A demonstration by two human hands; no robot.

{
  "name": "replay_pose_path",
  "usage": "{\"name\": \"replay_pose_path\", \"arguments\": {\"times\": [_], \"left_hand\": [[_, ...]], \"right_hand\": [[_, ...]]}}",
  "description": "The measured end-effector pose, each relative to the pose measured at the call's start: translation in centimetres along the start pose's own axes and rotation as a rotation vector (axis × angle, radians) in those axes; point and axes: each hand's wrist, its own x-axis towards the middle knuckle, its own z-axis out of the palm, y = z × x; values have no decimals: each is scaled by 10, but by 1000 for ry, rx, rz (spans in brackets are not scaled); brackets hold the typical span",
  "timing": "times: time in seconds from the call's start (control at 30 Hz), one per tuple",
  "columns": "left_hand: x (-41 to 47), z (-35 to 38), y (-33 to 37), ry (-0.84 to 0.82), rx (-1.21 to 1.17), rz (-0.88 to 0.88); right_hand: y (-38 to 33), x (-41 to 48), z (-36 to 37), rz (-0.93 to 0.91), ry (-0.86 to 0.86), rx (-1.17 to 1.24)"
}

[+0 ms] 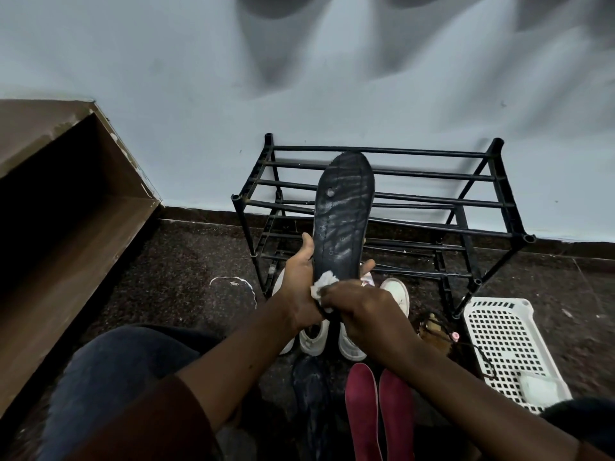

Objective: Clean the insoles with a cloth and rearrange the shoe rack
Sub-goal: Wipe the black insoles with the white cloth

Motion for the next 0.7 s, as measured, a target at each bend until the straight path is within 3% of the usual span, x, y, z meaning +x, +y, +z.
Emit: {"name": "replay_pose_path", "arguments": {"times": [0.17,0.4,0.57,0.7], "left_hand": [[1,-5,11,18,-26,70],[1,-2,10,-26,-66,54],[0,2,6,6,-25,69],[-1,-1,13,15,-20,87]], "right_hand": [[8,-5,-7,-166,-130,-26],[1,10,-11,-23,172,65],[-1,6,1,-86,-62,14],[2,2,-14,-285,-309,-88]]}}
